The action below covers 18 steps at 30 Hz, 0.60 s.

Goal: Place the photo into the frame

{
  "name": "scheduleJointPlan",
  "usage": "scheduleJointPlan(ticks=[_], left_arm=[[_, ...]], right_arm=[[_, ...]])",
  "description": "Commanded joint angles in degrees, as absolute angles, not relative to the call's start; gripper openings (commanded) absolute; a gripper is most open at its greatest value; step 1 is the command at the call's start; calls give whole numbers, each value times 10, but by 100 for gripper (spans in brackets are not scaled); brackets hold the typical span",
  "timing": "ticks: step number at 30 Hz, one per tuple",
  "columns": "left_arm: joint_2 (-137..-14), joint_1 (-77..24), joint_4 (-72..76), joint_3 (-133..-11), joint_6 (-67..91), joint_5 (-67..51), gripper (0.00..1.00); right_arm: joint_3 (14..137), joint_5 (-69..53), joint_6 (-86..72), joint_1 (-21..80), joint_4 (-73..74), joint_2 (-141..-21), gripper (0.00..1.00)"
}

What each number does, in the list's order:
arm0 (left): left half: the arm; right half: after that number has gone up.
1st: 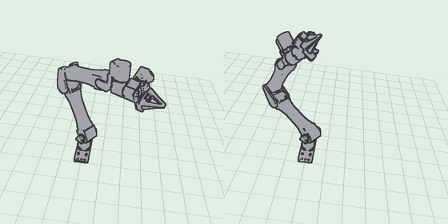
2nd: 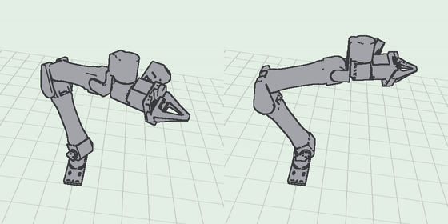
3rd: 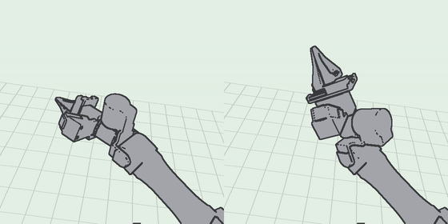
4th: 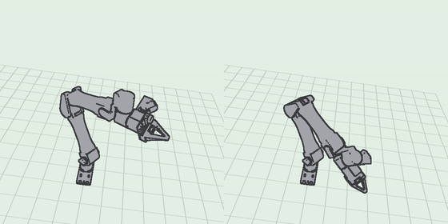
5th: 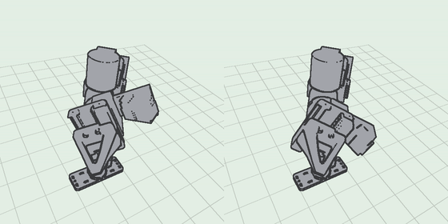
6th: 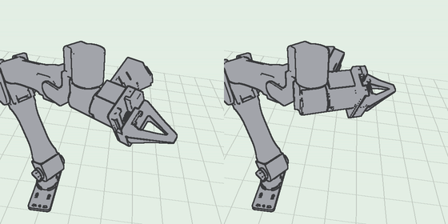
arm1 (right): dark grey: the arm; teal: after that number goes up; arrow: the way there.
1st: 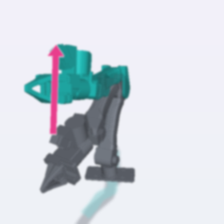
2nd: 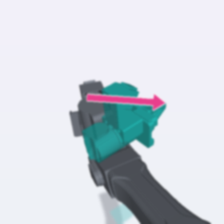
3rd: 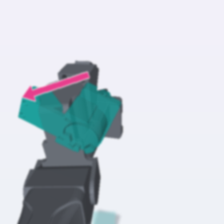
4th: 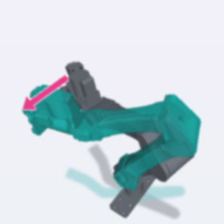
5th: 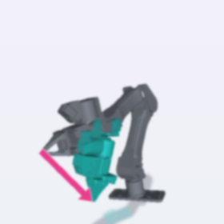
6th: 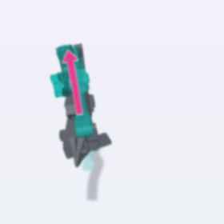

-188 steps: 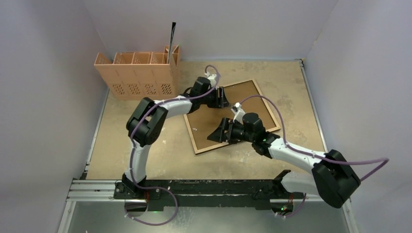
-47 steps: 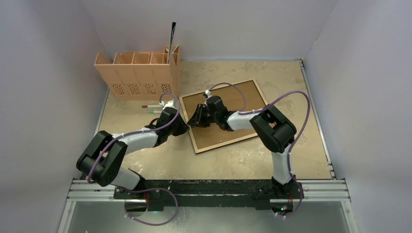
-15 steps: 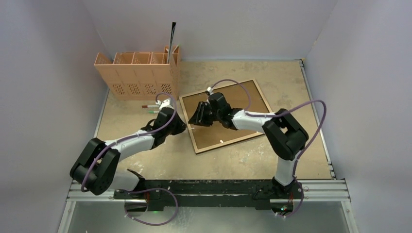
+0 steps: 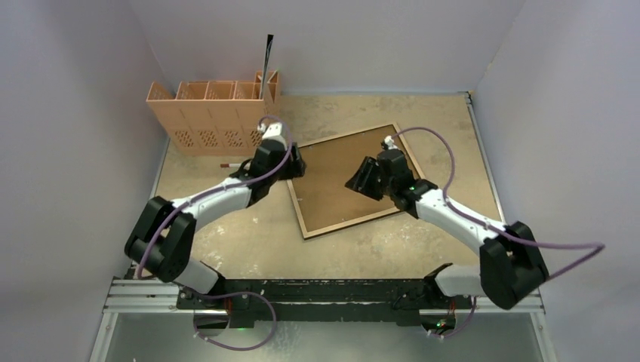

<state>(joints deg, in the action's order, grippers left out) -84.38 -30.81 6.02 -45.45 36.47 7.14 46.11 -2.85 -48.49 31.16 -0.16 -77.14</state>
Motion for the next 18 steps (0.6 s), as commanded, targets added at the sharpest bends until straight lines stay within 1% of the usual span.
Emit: scheduleJointPlan(ticks=[1,5,9,12,14,18], left_arm=[[-898,-331,64,-591,241,135,62],[-965,-345,61,-671,192,138,67],[-1050,-350,22,-772,136,171,71],[-1109,-349,18,-837,97,215,82],[-1153,-343,15,-879,80,231,86],[-1247,-320,-32,-979,83,179,87]], right_arm=[[410,-2,-483,312,101,-693,53],[357,-5,-516,313,128,-635,57],[308,-13,-550,312,133,-604,62],[289,-22,-559,312,134,-602,70],[284,-27,-557,312,133,-606,73],[268,-39,-554,312,113,-614,75]])
